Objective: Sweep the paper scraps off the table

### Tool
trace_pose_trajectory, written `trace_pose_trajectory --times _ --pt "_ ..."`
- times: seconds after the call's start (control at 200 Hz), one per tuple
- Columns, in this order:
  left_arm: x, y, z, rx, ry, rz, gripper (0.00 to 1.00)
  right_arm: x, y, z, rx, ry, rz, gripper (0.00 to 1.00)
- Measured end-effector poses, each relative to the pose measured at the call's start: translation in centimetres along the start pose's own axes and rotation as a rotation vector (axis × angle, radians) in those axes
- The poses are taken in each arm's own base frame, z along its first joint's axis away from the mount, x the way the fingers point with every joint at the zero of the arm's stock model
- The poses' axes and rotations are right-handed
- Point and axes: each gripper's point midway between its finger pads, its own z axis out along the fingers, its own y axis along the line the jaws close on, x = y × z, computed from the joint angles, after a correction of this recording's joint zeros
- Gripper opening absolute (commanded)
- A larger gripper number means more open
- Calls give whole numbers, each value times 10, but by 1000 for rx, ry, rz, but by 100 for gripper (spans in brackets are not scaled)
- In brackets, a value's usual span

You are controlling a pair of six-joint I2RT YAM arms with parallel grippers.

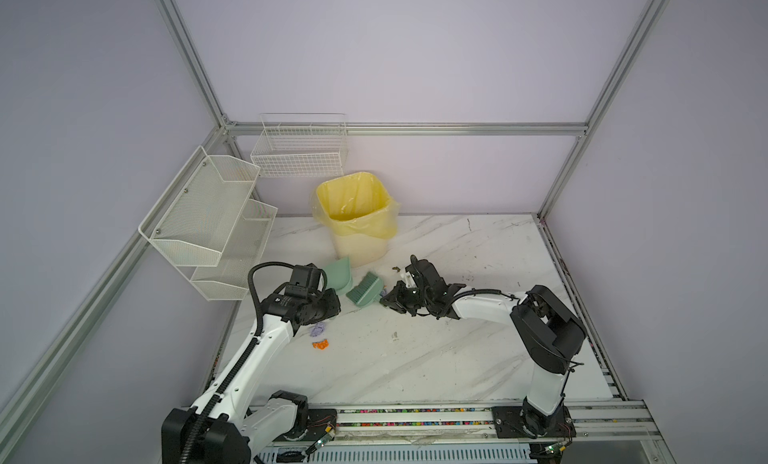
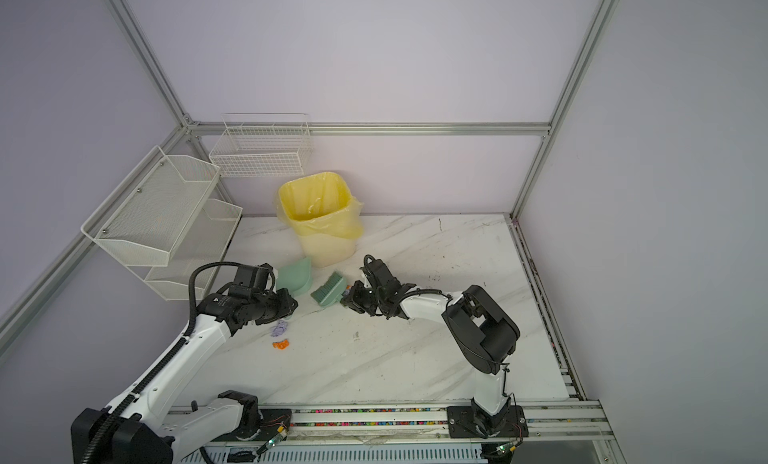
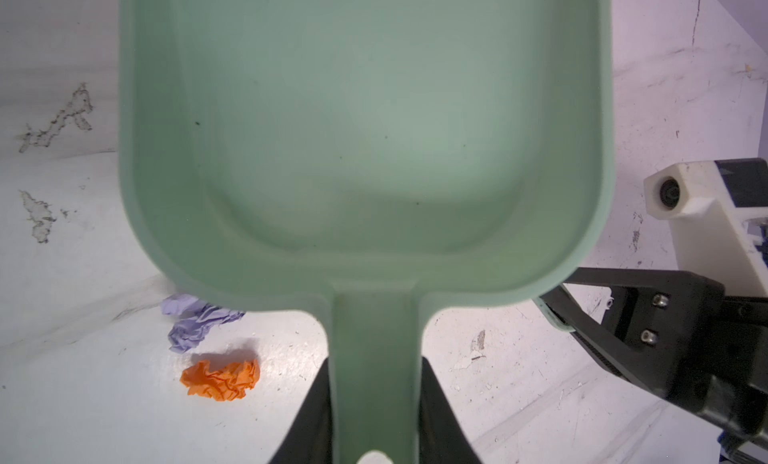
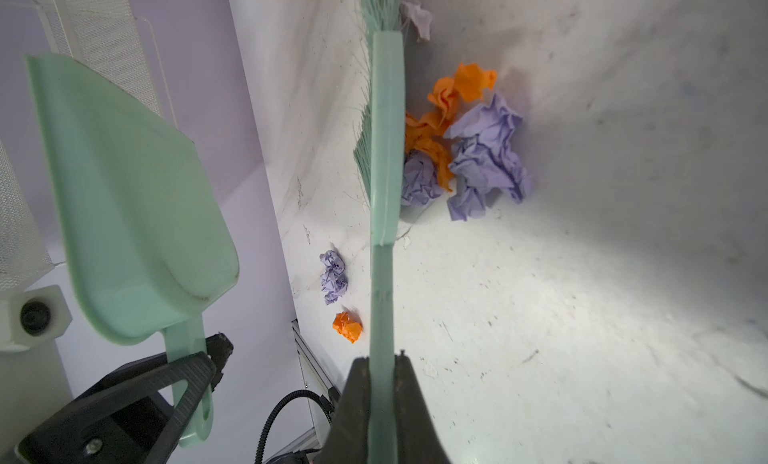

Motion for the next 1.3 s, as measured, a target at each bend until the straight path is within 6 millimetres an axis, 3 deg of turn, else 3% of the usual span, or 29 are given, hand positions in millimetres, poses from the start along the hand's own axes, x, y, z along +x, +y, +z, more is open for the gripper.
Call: trace_pose_trajectory --times 0.19,0.485,0.785,0.985,1.3 --pt "10 -13 5 11 25 53 17 -5 -28 -39 23 -33 27 0" --pt "33 -36 27 16 102 147 17 -14 -62 -129 28 -169 106 0" --pt "62 -48 54 -12 211 226 17 -11 -35 -155 -52 -175 73 0" --pt "57 -64 49 16 189 253 17 -29 -19 -172 -71 -200 40 0" --pt "59 -63 44 8 187 273 17 -63 -4 -207 -9 -265 -55 0"
